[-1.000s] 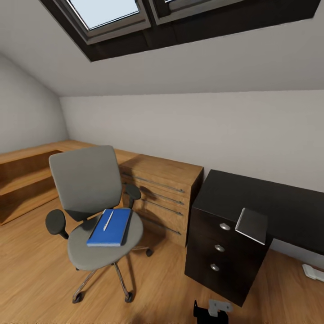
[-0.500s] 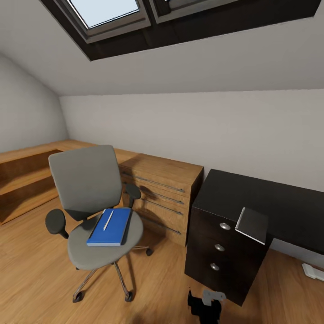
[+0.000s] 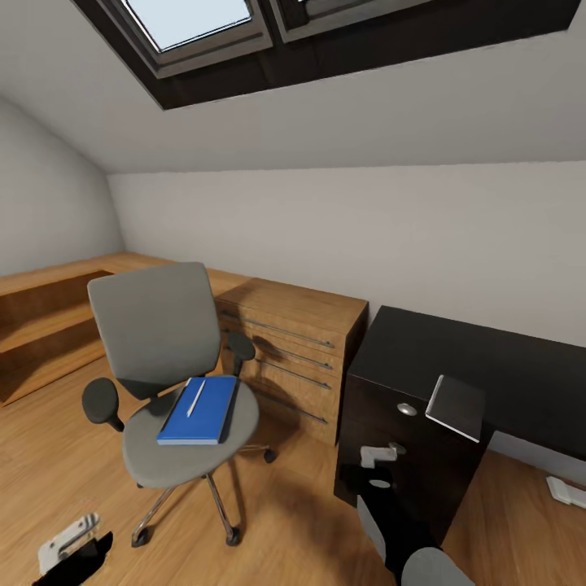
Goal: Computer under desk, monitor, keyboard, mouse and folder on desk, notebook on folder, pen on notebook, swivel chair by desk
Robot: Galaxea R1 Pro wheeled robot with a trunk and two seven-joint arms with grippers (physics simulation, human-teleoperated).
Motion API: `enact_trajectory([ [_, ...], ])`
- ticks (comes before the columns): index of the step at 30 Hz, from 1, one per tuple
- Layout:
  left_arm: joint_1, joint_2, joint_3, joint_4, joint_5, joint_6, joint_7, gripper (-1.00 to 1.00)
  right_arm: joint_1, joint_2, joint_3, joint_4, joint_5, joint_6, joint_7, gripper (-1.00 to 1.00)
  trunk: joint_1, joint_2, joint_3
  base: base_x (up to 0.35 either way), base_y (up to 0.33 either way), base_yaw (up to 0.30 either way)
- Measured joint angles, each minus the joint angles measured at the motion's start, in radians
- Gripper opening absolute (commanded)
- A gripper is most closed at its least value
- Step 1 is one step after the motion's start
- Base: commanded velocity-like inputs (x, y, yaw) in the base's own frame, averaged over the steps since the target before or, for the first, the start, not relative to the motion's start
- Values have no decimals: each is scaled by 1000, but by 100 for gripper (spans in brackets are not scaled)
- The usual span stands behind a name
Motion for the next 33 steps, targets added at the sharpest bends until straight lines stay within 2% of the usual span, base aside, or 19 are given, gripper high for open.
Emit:
enact_trajectory([
  [4,0,-7,38,-174,2,90,83,100,-15,0,11,-3,-4,36,9,100,0,0,0,0,0,0],
  [5,0,-24,59,-263,3,119,143,100,-20,0,15,16,-7,43,12,100,0,0,0,0,0,0],
  [7,0,-33,75,-292,5,128,162,100,-21,0,15,23,-8,46,13,100,0,0,0,0,0,0],
  [10,1,-42,98,-310,6,132,175,100,-21,0,16,30,-10,51,13,100,0,0,0,0,0,82],
  [14,1,-44,102,-315,2,135,174,100,-22,0,26,29,-28,59,14,100,0,0,-2,0,0,191],
  [15,1,-42,102,-316,0,136,174,100,-23,0,42,8,-48,80,16,100,0,0,-3,0,0,210],
  [18,1,-42,100,-316,-4,135,174,100,-22,1,84,-18,-59,91,21,100,0,0,-6,0,0,208],
  [19,1,-43,99,-316,-4,134,174,100,-22,1,87,-19,-59,91,21,100,0,0,-7,0,0,206],
  [33,1,-47,74,-316,-5,131,174,100,-22,1,98,-22,-60,91,21,100,0,0,-22,0,0,205],
])
